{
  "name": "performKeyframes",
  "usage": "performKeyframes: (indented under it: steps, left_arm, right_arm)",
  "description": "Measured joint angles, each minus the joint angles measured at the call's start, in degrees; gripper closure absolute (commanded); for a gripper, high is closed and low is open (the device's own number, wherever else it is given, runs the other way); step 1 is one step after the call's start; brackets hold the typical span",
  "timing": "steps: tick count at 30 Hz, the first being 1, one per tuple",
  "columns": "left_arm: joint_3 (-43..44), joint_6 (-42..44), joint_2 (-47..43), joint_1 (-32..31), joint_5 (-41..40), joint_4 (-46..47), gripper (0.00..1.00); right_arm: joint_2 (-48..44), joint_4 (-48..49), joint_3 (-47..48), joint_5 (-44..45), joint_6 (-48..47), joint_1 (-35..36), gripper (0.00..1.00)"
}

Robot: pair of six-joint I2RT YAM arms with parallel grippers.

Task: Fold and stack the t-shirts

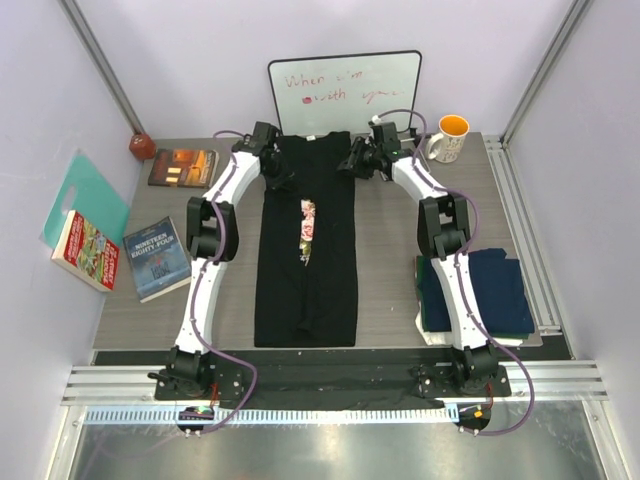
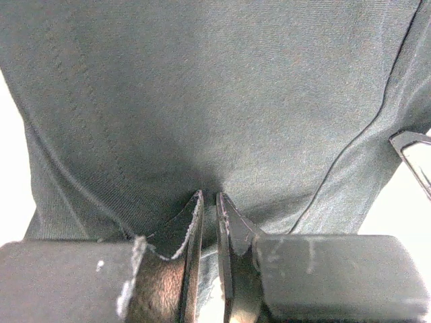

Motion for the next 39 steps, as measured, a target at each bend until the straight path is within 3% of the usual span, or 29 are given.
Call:
performKeyframes:
  steps: [4,12,14,16,18,20,24,28,39]
  left_arm:
    - [-5.81,0.24,-2.95,0.09,0.09,4.28,0.85]
    - [-8.59,0.98,-5.29,0.55,-0.35,4.87,0.85]
    - [-11.08,1.60,-7.61,0.96,-0.66,4.66,0.80]
    - [-16.83,2.03,-12.50,1.60,-0.83,4.46,0.77]
    - [-25.09,2.23,-19.85,2.34,-0.87,5.44,0.64]
    - [-34.64,2.84,-29.03,3.43,-0.76,6.40,0.63]
    - [-49.66,4.15,-45.75,6.84,0.90,8.31,0.64]
    - [-62.07,5.49,-56.19,11.10,3.26,8.00,0.63]
    - [-82.60,7.23,-57.48,11.21,17.29,5.44,0.55]
  right_arm:
    - [-1.95,1.01,-2.93,-2.03,1.22,-0.79,0.56]
    - [-6.82,8.72,-8.61,-11.02,10.34,-2.21,0.56]
    - [-10.12,10.45,-12.22,-12.22,11.98,-2.38,0.56]
    - [-15.56,11.98,-19.10,-13.09,12.96,-2.45,0.53]
    - [-22.51,12.96,-28.04,-14.08,13.05,-2.40,0.49]
    - [-29.11,12.81,-35.60,-15.30,12.07,-2.34,0.49]
    - [-39.26,9.75,-47.56,-17.73,7.23,-1.86,0.50]
    - [-45.72,3.93,-59.95,-18.08,2.97,-0.39,0.50]
    - [-50.62,-17.14,-70.31,-16.44,-8.46,6.25,0.49]
